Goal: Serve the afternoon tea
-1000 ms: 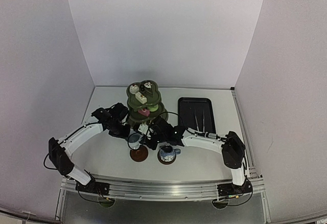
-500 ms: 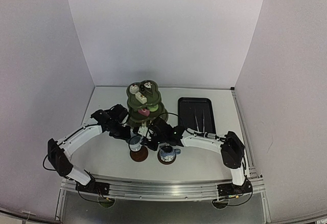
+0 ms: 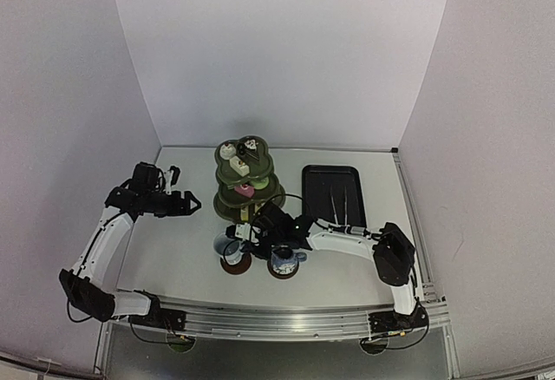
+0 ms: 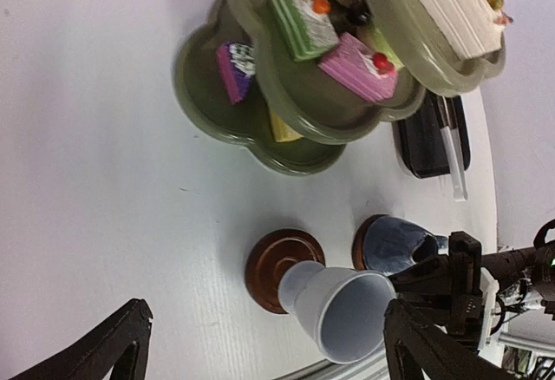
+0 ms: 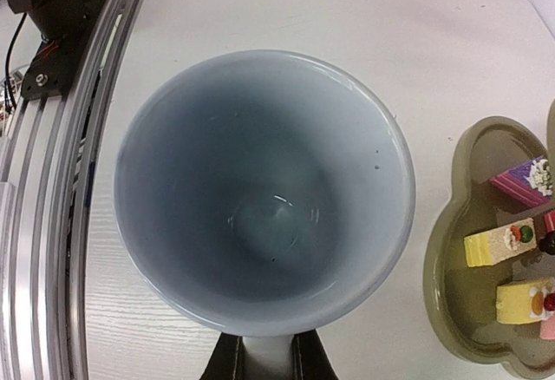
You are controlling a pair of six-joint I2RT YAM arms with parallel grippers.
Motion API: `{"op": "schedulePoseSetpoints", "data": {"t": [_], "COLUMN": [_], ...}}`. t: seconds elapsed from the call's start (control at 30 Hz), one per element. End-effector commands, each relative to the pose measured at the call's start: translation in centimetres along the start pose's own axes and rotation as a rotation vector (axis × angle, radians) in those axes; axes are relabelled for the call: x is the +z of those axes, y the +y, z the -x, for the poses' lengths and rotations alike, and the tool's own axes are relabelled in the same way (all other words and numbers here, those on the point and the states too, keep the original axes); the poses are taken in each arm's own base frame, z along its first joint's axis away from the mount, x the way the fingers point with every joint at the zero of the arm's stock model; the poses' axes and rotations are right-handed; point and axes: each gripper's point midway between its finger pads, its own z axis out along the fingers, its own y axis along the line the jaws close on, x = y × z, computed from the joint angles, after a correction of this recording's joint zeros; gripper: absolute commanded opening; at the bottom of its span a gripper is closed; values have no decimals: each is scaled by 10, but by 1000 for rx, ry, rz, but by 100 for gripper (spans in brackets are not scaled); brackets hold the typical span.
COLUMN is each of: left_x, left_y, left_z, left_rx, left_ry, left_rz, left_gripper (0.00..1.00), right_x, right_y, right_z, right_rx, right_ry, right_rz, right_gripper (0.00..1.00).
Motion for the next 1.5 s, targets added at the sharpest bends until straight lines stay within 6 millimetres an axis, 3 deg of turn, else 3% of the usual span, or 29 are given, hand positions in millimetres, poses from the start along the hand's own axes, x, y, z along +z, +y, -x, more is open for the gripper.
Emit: {"op": "schedulePoseSetpoints", "data": {"t": [0.0, 0.13, 0.3, 0.57, 1.03, 1.47], "left_x": [-16, -20, -21, -19, -21, -22], "left_y": [34, 60, 73, 72, 72, 71], "left_z": [6, -1, -8, -7, -6, -5], "left_rx": [-72, -151, -186, -183, -176, -174], "left_ry": [-81, -101, -102, -102, -110, -114], "left_rz": [40, 70, 91, 79, 82, 78], "left_gripper": [96, 98, 100, 100, 100, 99], "right_x": [9, 13, 21, 23, 24, 12], "right_y": [5, 0, -2, -13, -5, -7], "right_z": [11, 3, -7, 1, -23, -20], "right_rx": [-91, -78, -63, -57, -41, -77], "right_ry": [-80, -67, -50, -97, -54, -55], "right_rz": [48, 54, 57, 4, 12, -17], "right_gripper": [0, 0, 0, 0, 0, 0]}}
